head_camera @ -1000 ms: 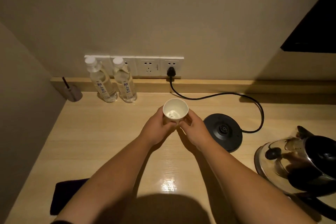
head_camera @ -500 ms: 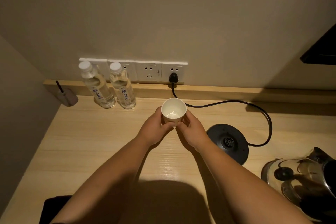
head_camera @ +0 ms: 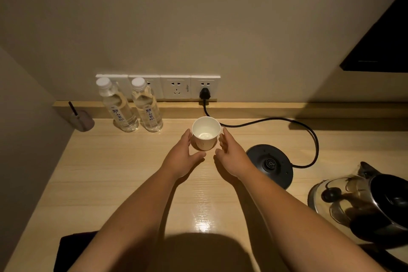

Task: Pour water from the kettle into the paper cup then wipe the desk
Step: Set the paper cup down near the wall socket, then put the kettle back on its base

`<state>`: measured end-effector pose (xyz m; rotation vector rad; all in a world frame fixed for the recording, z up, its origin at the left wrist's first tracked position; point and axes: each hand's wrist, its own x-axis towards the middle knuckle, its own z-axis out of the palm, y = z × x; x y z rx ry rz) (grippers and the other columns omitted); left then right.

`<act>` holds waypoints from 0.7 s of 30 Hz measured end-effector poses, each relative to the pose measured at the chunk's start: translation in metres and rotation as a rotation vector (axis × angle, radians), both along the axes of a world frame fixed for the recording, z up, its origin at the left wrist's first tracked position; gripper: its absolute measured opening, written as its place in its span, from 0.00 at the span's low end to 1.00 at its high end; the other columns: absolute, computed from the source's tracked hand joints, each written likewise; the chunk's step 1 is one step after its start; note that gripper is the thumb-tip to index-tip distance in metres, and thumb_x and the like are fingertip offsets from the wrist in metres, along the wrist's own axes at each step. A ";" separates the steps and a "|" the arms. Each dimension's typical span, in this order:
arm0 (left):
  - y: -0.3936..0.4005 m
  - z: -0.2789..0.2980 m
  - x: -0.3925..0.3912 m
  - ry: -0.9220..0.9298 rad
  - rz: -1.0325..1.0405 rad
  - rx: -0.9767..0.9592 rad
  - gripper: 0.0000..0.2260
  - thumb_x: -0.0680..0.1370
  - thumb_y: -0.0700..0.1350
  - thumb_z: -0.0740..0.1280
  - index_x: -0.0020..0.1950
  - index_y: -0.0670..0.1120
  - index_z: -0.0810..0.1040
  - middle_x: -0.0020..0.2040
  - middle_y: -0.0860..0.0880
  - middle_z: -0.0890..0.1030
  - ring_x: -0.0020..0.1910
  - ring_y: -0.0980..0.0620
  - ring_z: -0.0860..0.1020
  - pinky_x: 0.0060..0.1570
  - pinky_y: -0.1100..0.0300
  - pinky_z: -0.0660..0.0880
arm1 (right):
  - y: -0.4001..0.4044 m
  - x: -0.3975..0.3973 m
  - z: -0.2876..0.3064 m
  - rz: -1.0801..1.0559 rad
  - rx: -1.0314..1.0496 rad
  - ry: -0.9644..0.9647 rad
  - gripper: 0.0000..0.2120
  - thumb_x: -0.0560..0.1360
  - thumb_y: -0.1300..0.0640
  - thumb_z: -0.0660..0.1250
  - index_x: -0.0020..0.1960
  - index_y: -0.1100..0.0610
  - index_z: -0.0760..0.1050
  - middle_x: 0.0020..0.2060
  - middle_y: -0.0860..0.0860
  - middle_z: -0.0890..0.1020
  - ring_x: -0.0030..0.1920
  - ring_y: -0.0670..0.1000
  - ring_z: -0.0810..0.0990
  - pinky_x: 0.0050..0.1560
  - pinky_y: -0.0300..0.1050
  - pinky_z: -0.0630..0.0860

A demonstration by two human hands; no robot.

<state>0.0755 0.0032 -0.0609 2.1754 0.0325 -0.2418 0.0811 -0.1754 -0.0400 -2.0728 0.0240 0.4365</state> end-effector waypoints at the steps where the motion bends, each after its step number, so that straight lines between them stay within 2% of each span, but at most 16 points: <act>1: 0.001 -0.001 -0.005 0.018 0.005 0.076 0.36 0.75 0.54 0.71 0.77 0.52 0.54 0.75 0.52 0.66 0.71 0.50 0.66 0.65 0.52 0.69 | -0.001 -0.005 0.002 -0.013 -0.015 -0.002 0.36 0.78 0.61 0.62 0.78 0.48 0.46 0.76 0.51 0.61 0.75 0.52 0.61 0.71 0.51 0.63; 3: 0.000 -0.001 -0.020 0.034 0.017 0.251 0.35 0.77 0.57 0.66 0.78 0.49 0.52 0.77 0.50 0.61 0.73 0.49 0.63 0.67 0.52 0.67 | -0.004 -0.017 0.008 -0.037 -0.038 -0.032 0.34 0.79 0.60 0.61 0.78 0.49 0.47 0.76 0.50 0.62 0.74 0.51 0.62 0.71 0.51 0.63; 5: -0.004 0.000 -0.043 -0.024 -0.003 0.388 0.32 0.80 0.58 0.60 0.78 0.47 0.53 0.78 0.48 0.59 0.75 0.49 0.59 0.70 0.53 0.61 | -0.008 -0.031 0.016 -0.035 -0.099 -0.097 0.30 0.80 0.59 0.60 0.78 0.50 0.51 0.75 0.49 0.63 0.73 0.50 0.64 0.70 0.48 0.64; 7: -0.011 0.002 -0.069 -0.092 -0.063 0.499 0.30 0.81 0.59 0.55 0.78 0.46 0.54 0.79 0.46 0.55 0.77 0.48 0.53 0.73 0.54 0.53 | -0.016 -0.046 0.026 -0.011 -0.211 -0.185 0.27 0.80 0.57 0.58 0.77 0.51 0.54 0.74 0.50 0.65 0.72 0.50 0.65 0.67 0.44 0.64; 10: -0.033 0.000 -0.112 -0.114 -0.193 0.641 0.30 0.82 0.60 0.49 0.79 0.45 0.52 0.80 0.45 0.50 0.78 0.47 0.47 0.75 0.52 0.45 | -0.033 -0.073 0.040 0.026 -0.312 -0.268 0.25 0.81 0.56 0.57 0.77 0.52 0.57 0.73 0.52 0.67 0.72 0.52 0.65 0.67 0.45 0.65; 14: -0.075 -0.011 -0.166 -0.078 -0.334 0.755 0.31 0.81 0.62 0.43 0.79 0.47 0.47 0.80 0.46 0.44 0.77 0.45 0.40 0.74 0.48 0.38 | -0.065 -0.118 0.051 0.072 -0.414 -0.330 0.23 0.80 0.57 0.58 0.75 0.54 0.61 0.72 0.52 0.69 0.72 0.51 0.65 0.68 0.45 0.63; 18: -0.102 -0.028 -0.195 -0.054 -0.364 0.800 0.34 0.78 0.65 0.36 0.79 0.48 0.43 0.79 0.46 0.41 0.77 0.46 0.37 0.73 0.46 0.36 | -0.101 -0.159 0.056 0.135 -0.531 -0.393 0.22 0.79 0.56 0.60 0.73 0.54 0.65 0.72 0.51 0.69 0.72 0.51 0.64 0.70 0.47 0.62; 21: -0.103 -0.034 -0.194 -0.089 -0.347 0.824 0.32 0.79 0.64 0.39 0.79 0.48 0.42 0.79 0.48 0.40 0.77 0.48 0.37 0.74 0.47 0.38 | -0.124 -0.179 0.074 0.191 -0.605 -0.465 0.22 0.78 0.57 0.60 0.72 0.55 0.66 0.72 0.53 0.68 0.72 0.53 0.63 0.70 0.49 0.62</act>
